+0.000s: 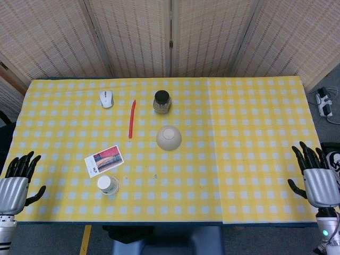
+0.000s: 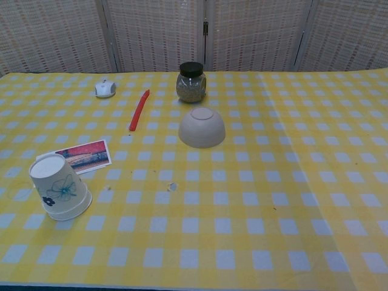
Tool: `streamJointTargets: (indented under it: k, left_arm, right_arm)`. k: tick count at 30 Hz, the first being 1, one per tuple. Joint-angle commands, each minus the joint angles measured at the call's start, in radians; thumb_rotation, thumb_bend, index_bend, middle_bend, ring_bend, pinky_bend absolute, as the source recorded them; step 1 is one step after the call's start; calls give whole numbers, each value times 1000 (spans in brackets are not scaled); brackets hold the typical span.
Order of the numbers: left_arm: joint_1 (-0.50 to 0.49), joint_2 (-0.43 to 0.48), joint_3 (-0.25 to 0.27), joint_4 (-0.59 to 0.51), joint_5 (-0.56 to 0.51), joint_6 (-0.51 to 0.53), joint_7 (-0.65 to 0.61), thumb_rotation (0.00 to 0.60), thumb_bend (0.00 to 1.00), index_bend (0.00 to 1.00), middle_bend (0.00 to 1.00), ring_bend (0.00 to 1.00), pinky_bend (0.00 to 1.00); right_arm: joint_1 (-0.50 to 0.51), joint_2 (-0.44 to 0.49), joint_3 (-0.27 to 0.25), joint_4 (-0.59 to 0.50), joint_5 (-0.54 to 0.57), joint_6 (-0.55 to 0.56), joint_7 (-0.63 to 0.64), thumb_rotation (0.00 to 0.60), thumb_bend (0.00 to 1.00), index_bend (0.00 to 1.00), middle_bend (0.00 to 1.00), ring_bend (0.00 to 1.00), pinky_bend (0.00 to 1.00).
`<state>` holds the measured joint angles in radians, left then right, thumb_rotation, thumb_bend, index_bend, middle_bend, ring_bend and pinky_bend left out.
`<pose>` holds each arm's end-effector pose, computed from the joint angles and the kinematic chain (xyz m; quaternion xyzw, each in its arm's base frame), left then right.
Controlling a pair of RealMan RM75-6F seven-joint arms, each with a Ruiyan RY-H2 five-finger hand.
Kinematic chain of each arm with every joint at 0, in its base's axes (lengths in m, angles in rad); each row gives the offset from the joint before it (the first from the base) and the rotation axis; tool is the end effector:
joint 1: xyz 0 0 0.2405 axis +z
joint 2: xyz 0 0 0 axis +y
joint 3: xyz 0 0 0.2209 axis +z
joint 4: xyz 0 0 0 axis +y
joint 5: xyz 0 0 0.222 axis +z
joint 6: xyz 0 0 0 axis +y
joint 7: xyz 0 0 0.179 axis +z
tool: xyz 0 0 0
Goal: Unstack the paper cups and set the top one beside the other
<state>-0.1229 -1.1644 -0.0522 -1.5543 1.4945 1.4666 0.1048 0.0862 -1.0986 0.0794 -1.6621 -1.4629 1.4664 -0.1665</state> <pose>-0.2846 0.2264 0.1228 -0.6226 -0.3470 -0.3606 0.6016 -0.2793 -0.2204 0.1379 0.6078 -0.3520 0.3466 0.6217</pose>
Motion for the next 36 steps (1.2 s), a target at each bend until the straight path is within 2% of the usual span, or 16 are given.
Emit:
streamJointTargets:
  k: [1, 17, 25, 30, 36]
  left_arm:
    - [-5, -16, -7, 24, 11, 11, -17, 600, 350, 40, 0, 6, 0]
    - [-63, -11, 2, 47, 88, -22, -13, 600, 348, 89, 19, 48, 12]
    - [-167, 37, 33, 1, 159, -167, -107, 600, 349, 151, 70, 120, 50]
    - [-236, 66, 46, -37, 176, -272, -93, 600, 349, 161, 84, 137, 55]
    - [-313, 118, 60, -125, 146, -426, -63, 600, 349, 103, 84, 127, 39]
  right_arm:
    - [2, -5, 3, 7, -5, 5, 8, 600, 292, 0, 0, 94, 0]
    - [5, 27, 13, -6, -10, 16, 7, 600, 293, 0, 0, 96, 0]
    - [3, 49, 22, -27, -5, 27, -7, 600, 293, 0, 0, 94, 0]
    - [3, 58, 24, -40, -1, 28, -15, 600, 293, 0, 0, 95, 0]
    - [1, 61, 23, -47, -1, 32, -17, 600, 293, 0, 0, 93, 0]
